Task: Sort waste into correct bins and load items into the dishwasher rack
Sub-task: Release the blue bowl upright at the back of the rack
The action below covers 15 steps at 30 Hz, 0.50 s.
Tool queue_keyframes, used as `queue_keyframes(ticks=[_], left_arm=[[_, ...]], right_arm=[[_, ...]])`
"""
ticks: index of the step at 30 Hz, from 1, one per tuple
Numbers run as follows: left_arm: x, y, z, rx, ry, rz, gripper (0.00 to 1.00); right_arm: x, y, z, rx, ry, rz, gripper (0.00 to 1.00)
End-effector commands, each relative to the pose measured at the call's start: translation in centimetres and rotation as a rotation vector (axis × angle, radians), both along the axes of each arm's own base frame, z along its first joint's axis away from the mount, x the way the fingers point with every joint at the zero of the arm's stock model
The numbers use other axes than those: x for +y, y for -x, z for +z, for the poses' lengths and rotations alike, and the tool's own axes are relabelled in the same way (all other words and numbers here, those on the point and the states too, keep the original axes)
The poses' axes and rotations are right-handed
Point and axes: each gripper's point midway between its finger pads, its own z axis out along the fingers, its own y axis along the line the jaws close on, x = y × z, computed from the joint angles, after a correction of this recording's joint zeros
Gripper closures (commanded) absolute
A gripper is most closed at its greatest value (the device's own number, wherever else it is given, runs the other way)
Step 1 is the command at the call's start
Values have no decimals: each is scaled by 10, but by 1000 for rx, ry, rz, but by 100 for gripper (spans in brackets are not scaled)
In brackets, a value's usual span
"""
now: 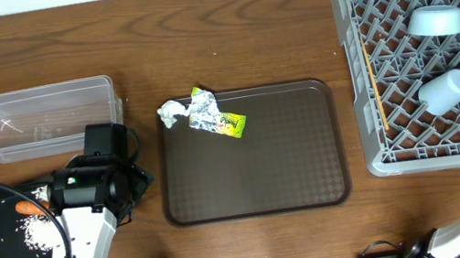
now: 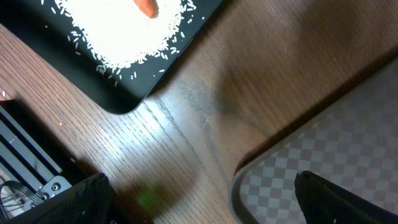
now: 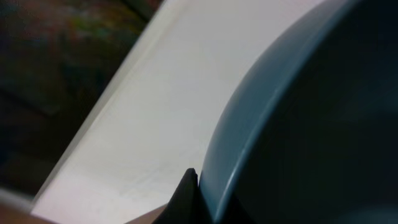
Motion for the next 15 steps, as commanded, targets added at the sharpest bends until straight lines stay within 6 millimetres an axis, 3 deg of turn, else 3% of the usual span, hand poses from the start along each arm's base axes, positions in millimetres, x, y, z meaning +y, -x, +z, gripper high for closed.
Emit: queue_keyframes(ticks=[1, 6, 15], left_arm=[[4, 2, -1, 9, -16, 16, 2], [4, 2, -1, 9, -16, 16, 2], [4, 2, -1, 9, -16, 16, 2]], right_arm=[[26, -15, 19, -60, 0, 39, 97], [23, -36, 11, -40, -22, -89, 97], [31, -66, -39, -26, -31, -93, 92]])
